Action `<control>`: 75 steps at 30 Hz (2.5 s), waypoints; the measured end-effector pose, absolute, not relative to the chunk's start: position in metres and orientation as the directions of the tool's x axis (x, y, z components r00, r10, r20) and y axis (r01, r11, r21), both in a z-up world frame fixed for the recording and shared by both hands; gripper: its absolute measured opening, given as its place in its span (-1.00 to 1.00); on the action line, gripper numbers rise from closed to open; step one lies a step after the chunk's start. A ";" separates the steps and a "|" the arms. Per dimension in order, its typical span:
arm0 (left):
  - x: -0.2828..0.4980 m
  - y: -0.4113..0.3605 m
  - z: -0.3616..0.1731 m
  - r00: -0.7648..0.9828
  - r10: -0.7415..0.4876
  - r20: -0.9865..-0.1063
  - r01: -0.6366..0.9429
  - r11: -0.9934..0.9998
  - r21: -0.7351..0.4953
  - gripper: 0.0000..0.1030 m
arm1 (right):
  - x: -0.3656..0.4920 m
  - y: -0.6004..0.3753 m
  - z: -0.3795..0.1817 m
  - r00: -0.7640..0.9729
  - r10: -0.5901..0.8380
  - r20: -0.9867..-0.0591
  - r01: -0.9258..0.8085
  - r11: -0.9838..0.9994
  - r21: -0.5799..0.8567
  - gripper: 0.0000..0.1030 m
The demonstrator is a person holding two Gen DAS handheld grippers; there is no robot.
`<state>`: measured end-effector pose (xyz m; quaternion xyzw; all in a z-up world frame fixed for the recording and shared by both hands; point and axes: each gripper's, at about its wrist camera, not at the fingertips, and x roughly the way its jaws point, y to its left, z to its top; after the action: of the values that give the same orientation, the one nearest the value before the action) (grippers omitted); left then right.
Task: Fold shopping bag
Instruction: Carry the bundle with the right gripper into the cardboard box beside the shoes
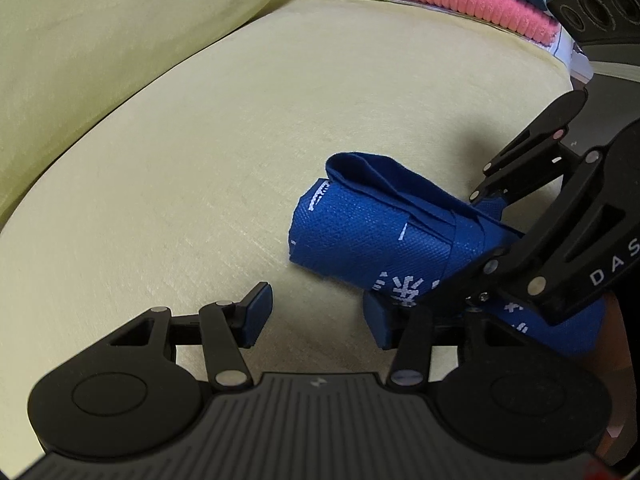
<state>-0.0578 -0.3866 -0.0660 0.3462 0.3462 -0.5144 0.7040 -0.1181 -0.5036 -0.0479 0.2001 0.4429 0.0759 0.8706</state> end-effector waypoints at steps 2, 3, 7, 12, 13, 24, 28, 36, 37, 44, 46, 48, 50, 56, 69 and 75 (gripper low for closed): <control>-0.063 -0.389 -0.065 0.220 -0.496 -0.840 0.968 0.216 0.126 -0.08 | -0.122 -0.506 -0.048 0.612 0.310 -0.727 0.064 0.897 0.437 -0.23; -0.066 -0.391 -0.063 0.218 -0.503 -0.836 0.970 0.205 0.129 -0.09 | -0.125 -0.507 -0.048 0.621 0.310 -0.720 0.074 0.891 0.448 -0.23; -0.078 -0.405 -0.053 0.184 -0.538 -0.823 0.981 0.147 0.124 -0.09 | -0.145 -0.515 -0.042 0.667 0.277 -0.692 0.131 0.870 0.475 -0.23; -0.104 -0.438 -0.028 0.151 -0.588 -0.795 0.988 0.052 0.149 -0.09 | -0.185 -0.539 -0.024 0.748 0.197 -0.634 0.217 0.830 0.514 -0.23; -0.112 -0.447 -0.022 0.145 -0.598 -0.788 0.987 0.030 0.159 -0.09 | -0.195 -0.544 -0.019 0.764 0.176 -0.620 0.233 0.821 0.520 -0.23; -0.256 -0.577 0.051 -0.013 -0.716 -0.698 0.944 -0.239 0.228 -0.09 | -0.356 -0.623 0.050 0.870 -0.149 -0.471 0.421 0.721 0.551 -0.23; -0.335 -0.630 0.061 -0.128 -0.717 -0.685 0.895 -0.382 0.232 -0.09 | -0.443 -0.655 0.069 0.846 -0.291 -0.447 0.517 0.653 0.554 -0.23; -0.485 -0.697 0.031 -0.376 -0.598 -0.708 0.764 -0.632 0.128 -0.05 | -0.612 -0.678 0.054 0.680 -0.556 -0.477 0.721 0.392 0.571 -0.23; -0.501 -0.703 0.022 -0.399 -0.575 -0.714 0.746 -0.657 0.112 -0.05 | -0.628 -0.678 0.046 0.654 -0.578 -0.487 0.739 0.350 0.576 -0.23; -0.583 -0.737 -0.060 -0.449 -0.397 -0.801 0.647 -0.762 0.015 0.05 | -0.712 -0.682 -0.022 0.490 -0.656 -0.575 0.798 0.072 0.598 -0.23; -0.594 -0.745 -0.082 -0.442 -0.365 -0.819 0.635 -0.773 0.002 0.06 | -0.723 -0.685 -0.047 0.442 -0.652 -0.616 0.808 -0.010 0.590 -0.23; -0.595 -0.749 -0.102 -0.435 -0.342 -0.833 0.641 -0.767 -0.019 0.07 | -0.732 -0.687 -0.072 0.399 -0.640 -0.657 0.811 -0.088 0.579 -0.23; -0.593 -0.756 -0.120 -0.432 -0.320 -0.843 0.652 -0.757 -0.047 0.08 | -0.734 -0.690 -0.099 0.369 -0.614 -0.698 0.808 -0.158 0.567 -0.23; -0.573 -0.779 -0.162 -0.427 -0.275 -0.861 0.691 -0.714 -0.115 0.10 | -0.721 -0.710 -0.164 0.276 -0.532 -0.800 0.831 -0.287 0.477 -0.23; -0.581 -0.796 -0.199 -0.398 -0.229 -0.888 0.683 -0.720 -0.121 0.12 | -0.697 -0.741 -0.233 0.138 -0.447 -0.884 0.820 -0.449 0.355 -0.23; -0.575 -0.793 -0.209 -0.402 -0.203 -0.893 0.678 -0.722 -0.140 0.12 | -0.691 -0.748 -0.253 0.130 -0.424 -0.896 0.814 -0.470 0.341 -0.21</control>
<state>-0.5755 -0.7932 -0.2085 0.4724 0.2510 -0.7987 0.2757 -0.6914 -0.7481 -0.2534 0.5735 0.1701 -0.6372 0.4860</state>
